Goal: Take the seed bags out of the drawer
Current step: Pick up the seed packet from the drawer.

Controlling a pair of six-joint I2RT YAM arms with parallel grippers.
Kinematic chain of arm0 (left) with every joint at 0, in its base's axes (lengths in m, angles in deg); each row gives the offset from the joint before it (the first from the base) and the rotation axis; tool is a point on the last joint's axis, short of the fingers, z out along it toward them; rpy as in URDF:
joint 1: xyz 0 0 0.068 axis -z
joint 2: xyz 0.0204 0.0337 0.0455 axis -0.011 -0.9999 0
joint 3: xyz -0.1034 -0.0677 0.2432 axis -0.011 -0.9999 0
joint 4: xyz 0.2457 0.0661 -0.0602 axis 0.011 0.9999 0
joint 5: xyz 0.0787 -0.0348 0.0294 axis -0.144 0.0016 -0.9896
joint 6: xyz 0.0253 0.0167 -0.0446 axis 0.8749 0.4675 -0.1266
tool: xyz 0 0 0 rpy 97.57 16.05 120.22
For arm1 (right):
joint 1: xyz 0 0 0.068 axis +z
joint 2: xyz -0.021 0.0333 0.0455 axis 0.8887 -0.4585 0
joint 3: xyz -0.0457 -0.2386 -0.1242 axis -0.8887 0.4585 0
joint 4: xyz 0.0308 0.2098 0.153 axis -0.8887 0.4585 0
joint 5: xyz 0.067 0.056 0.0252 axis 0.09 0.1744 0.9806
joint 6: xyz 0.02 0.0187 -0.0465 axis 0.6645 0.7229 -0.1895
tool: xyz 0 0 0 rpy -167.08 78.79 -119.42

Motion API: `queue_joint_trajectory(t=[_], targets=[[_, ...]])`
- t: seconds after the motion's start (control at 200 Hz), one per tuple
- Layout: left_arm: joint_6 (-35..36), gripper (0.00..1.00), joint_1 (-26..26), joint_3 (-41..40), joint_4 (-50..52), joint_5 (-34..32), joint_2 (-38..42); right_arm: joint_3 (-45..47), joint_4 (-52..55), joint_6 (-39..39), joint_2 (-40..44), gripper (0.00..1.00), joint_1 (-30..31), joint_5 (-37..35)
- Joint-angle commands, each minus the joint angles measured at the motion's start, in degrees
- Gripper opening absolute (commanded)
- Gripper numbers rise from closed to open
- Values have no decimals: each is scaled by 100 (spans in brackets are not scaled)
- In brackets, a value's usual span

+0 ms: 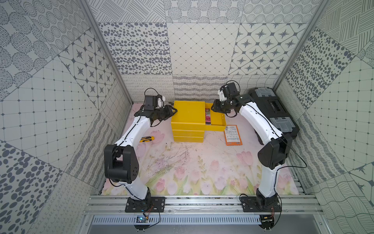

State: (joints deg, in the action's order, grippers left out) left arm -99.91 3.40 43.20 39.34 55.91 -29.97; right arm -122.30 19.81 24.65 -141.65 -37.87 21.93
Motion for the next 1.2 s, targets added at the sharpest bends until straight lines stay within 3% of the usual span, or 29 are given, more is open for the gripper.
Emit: queue_joint_trajectory(t=[0.0,0.28,0.59,0.801,1.196], targets=[[102,41,-1,-68,1104,-105,-70,-240,5,49,-371,47,126,-81],[80,41,-5,-61,1081,-70,-81,-473,41,154,-817,60,173,-251],[80,41,-8,-67,1084,-79,-72,-596,7,408,-1147,57,205,119],[61,41,-6,-67,1062,-51,-90,-86,-411,674,-1010,48,205,434],[53,41,-5,-85,1053,-44,-81,453,-1306,1295,-835,15,153,1113]])
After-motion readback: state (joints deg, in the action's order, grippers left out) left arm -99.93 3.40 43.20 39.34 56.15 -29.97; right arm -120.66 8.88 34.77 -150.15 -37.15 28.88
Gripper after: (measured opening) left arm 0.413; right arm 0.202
